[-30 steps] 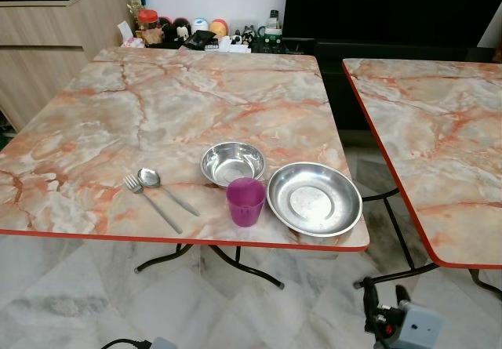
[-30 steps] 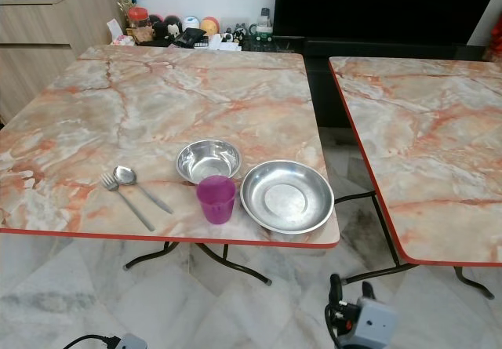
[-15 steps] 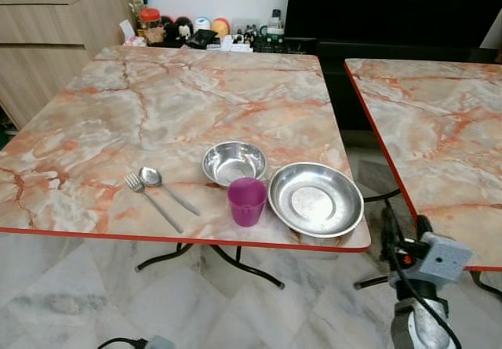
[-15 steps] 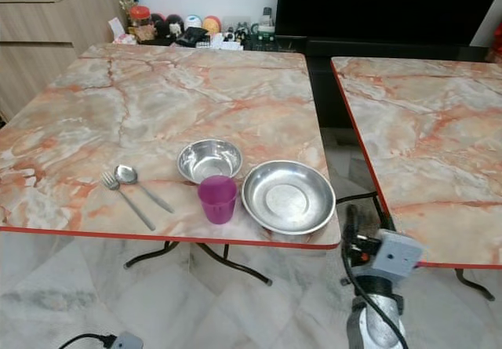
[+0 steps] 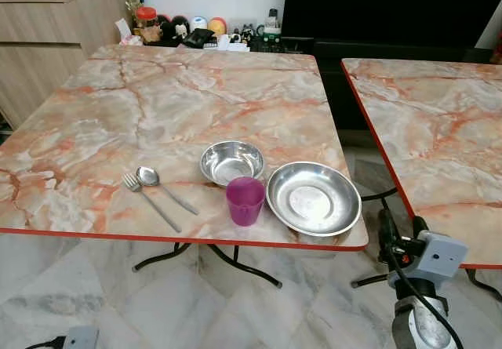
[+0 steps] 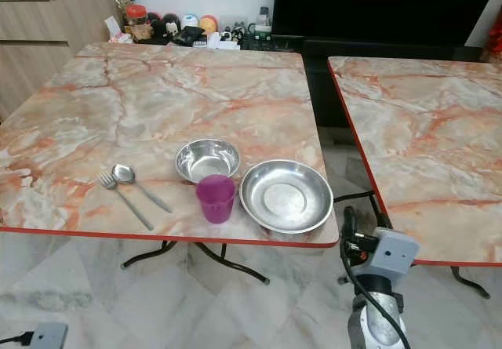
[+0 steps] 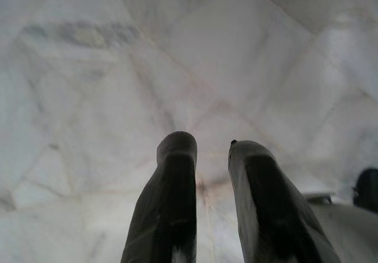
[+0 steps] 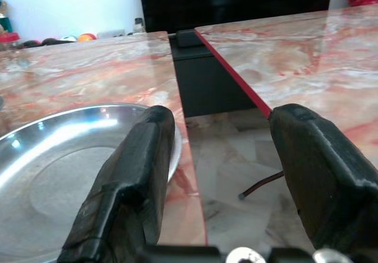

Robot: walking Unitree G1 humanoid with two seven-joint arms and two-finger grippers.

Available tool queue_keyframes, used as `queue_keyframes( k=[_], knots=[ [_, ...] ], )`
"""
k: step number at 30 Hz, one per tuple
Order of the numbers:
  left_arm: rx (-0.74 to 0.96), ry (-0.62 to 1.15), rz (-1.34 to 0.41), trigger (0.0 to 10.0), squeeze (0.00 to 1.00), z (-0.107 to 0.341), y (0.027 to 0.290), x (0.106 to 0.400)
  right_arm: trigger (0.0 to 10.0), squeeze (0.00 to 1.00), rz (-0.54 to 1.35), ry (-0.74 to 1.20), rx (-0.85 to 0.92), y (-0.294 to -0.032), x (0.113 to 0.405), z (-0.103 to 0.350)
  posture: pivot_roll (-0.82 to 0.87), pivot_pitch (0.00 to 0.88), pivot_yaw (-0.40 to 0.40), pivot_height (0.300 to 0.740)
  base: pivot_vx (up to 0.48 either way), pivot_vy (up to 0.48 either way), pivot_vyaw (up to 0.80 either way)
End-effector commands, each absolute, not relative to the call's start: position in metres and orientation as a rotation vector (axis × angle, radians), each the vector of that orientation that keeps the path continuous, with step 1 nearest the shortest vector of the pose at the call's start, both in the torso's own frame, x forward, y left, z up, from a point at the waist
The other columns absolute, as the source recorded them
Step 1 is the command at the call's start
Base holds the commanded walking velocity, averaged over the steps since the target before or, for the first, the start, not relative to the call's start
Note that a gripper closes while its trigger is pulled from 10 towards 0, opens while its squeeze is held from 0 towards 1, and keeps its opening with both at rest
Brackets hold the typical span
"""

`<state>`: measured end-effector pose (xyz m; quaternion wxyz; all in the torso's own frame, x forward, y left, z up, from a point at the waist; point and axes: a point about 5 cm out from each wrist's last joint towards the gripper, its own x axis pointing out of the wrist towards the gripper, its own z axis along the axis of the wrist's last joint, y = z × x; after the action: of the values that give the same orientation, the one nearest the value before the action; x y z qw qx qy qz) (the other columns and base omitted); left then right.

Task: Setting the table

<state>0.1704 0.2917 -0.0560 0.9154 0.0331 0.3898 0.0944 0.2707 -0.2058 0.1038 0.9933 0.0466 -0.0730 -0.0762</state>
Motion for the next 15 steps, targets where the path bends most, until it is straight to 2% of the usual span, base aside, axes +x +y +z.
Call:
queue_keyframes(
  k=[1,11,15],
  knots=[
    [0.047,0.800,0.196,10.0,0.00,-0.058,0.296,0.158,10.0,0.00,-0.150,-0.166,0.101,-0.208,0.273,0.111,0.01,0.087,-0.060,0.740,0.000,0.000,0.00],
    [-0.027,0.816,0.244,10.0,0.00,-0.072,0.280,0.137,10.0,0.00,-0.092,-0.162,0.099,-0.203,0.283,0.113,0.04,0.061,-0.091,0.740,0.000,0.000,0.00],
    [-0.054,0.792,0.283,10.0,0.00,-0.069,0.287,0.137,10.0,0.00,-0.085,-0.161,0.100,-0.202,0.283,0.113,0.03,0.046,-0.092,0.740,0.000,0.000,0.00]
  ],
)
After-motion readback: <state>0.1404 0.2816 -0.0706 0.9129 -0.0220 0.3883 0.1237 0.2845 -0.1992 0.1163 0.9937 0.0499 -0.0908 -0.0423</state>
